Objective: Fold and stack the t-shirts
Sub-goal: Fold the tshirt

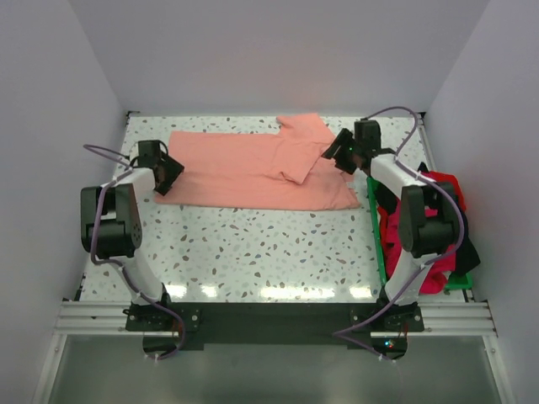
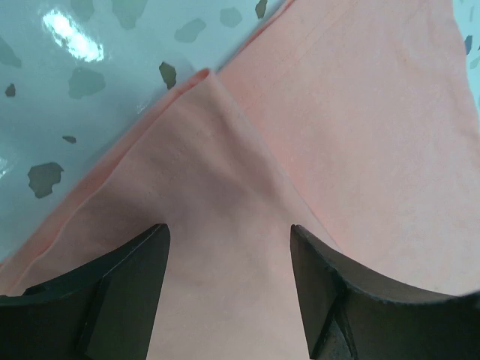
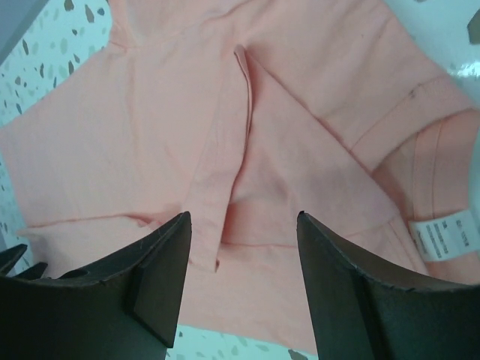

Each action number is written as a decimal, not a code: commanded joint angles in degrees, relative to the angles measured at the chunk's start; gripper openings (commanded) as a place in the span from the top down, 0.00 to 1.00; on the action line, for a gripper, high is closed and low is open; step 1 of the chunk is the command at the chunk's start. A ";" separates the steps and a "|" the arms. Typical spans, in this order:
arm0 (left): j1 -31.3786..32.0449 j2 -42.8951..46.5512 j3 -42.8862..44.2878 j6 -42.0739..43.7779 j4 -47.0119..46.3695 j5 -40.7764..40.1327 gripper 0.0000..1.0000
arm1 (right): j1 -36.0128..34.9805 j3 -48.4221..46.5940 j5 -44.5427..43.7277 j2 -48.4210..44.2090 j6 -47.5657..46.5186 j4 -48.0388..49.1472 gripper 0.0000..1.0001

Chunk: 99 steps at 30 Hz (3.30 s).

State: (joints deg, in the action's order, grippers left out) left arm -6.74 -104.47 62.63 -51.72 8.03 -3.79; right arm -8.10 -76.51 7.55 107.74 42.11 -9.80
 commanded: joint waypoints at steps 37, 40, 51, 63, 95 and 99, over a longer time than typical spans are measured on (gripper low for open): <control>1.12 39.16 -29.07 -3.48 11.92 -13.80 0.25 | -6.40 42.60 -9.39 -47.98 -4.14 -11.11 0.41; 1.12 40.57 -26.78 -0.58 10.51 -10.02 0.25 | -11.40 38.02 -11.15 -46.14 -4.32 -10.50 0.43; 1.21 41.98 -18.69 3.91 8.67 -1.22 0.26 | -24.51 27.39 -13.88 -23.31 -1.50 -1.19 0.43; 1.12 39.61 -15.61 4.88 6.65 -0.51 0.26 | -24.60 16.31 -12.47 -9.40 -0.01 3.12 0.41; 1.12 -0.02 15.14 11.64 11.12 -17.73 0.37 | -12.30 -21.39 -9.39 10.81 -14.24 -7.78 0.41; 1.03 -6.09 21.11 13.49 12.09 -19.84 0.40 | -10.97 -28.49 -10.10 15.20 -18.10 -9.17 0.41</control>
State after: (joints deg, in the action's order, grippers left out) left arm -5.23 -108.14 79.22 -41.19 17.78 -19.07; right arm -18.85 -99.63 -1.28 119.24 28.84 -16.08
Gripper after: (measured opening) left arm 0.611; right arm 0.592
